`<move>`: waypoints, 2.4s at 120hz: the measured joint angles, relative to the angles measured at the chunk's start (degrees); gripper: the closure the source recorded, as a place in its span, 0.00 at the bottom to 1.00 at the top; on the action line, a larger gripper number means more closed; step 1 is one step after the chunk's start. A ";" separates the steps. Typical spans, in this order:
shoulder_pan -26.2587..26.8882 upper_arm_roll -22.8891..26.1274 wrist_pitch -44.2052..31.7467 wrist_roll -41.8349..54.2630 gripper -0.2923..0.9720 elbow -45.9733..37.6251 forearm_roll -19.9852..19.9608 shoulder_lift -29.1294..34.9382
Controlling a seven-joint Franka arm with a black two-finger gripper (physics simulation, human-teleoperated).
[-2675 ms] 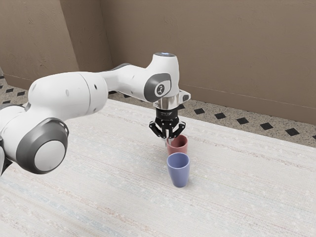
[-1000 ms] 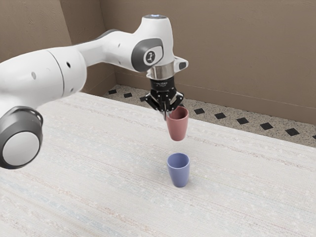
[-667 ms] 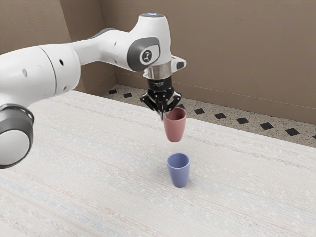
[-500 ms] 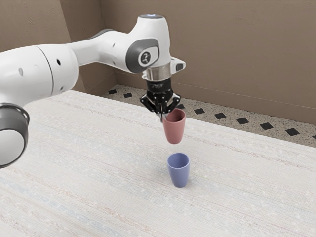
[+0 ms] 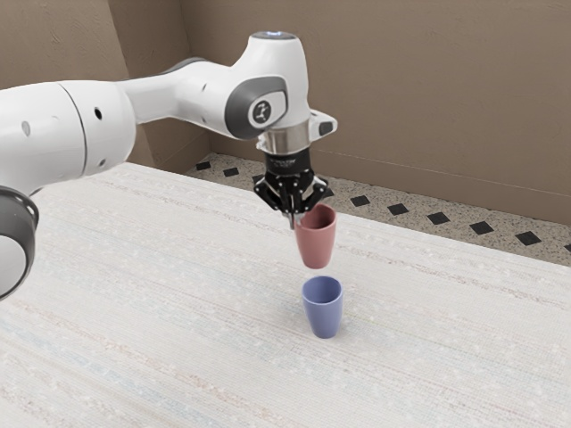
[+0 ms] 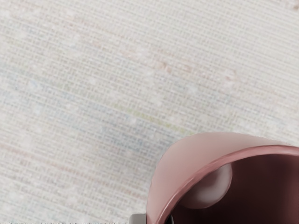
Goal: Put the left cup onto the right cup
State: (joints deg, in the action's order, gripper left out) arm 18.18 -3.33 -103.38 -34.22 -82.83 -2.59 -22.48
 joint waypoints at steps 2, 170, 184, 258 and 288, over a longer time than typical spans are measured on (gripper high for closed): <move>0.03 0.00 -0.02 -0.01 0.85 -0.18 0.00 0.14; 3.13 0.13 -3.66 -0.67 0.85 -8.17 -0.20 4.76; 3.27 0.17 -3.67 -0.70 0.85 -8.47 -0.24 4.76; 3.35 0.35 -4.44 -0.82 0.85 -9.10 -0.37 3.67; 3.34 0.35 -4.87 -0.85 0.85 -9.21 -0.48 3.23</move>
State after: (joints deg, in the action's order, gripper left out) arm 21.52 -2.98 -108.26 -35.06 -92.04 -3.07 -19.25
